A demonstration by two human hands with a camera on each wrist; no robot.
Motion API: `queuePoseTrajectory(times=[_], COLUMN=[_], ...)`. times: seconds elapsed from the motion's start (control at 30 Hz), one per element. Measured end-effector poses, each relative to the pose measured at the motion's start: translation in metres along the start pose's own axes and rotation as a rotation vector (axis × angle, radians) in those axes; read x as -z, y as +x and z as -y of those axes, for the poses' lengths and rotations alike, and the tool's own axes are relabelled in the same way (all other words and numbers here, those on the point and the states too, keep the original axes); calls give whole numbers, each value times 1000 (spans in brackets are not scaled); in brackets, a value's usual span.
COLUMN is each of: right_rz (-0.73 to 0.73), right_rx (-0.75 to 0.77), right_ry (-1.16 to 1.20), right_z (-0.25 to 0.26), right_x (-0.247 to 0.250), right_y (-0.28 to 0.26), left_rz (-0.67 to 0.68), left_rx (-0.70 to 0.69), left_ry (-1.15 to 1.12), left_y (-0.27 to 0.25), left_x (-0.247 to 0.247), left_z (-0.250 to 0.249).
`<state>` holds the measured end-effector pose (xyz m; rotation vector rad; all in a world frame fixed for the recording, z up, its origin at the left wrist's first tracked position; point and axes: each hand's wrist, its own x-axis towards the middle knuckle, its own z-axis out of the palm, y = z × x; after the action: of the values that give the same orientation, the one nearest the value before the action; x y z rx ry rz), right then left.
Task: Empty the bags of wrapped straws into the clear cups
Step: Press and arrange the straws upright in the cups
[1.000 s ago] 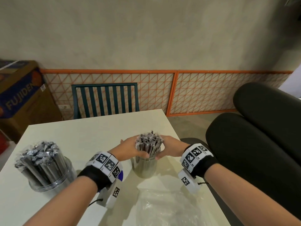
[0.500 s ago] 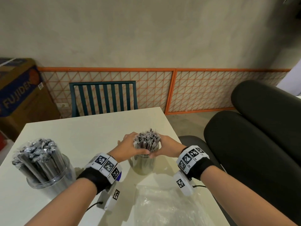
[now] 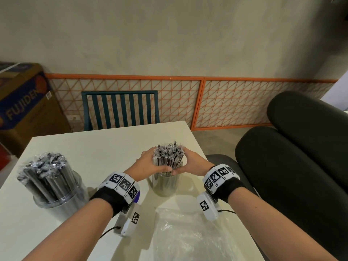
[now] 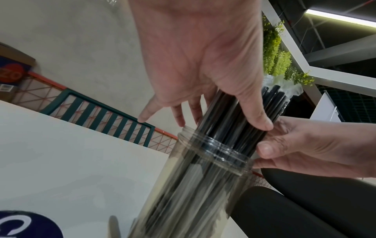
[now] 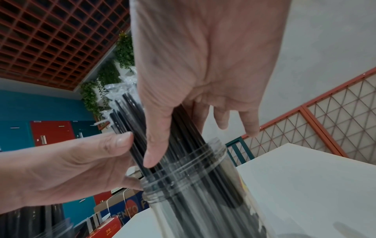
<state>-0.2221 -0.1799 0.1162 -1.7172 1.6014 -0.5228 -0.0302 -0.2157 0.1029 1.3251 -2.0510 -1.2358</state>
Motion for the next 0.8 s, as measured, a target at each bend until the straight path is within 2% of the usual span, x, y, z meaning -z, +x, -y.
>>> queuePoseTrajectory(times=[0.23,0.4,0.47,0.53,0.63,0.8], right_rz=[-2,-23,1,89,188,320], right_rx=[-8,-232,-273,-238,-92,97], right_ry=[-39,-248,-272,-225,-143,-9], right_z=[-6,-13,-18,-16,3,78], right_x=[6,7,-3,-17,-43,-90], right_y=[-7,-40,-56,-66,-64,-34], left_rz=[-22,-135,-124,-38,82,175], left_rx=[11,30,68,169,317,576], left_ry=[10,-8,-29,-39,24,202], left_y=[-11,-42,-63,-88,-123,-176], left_x=[3,5,6,11,31,93], left_z=[-1,4,14,26,48,73])
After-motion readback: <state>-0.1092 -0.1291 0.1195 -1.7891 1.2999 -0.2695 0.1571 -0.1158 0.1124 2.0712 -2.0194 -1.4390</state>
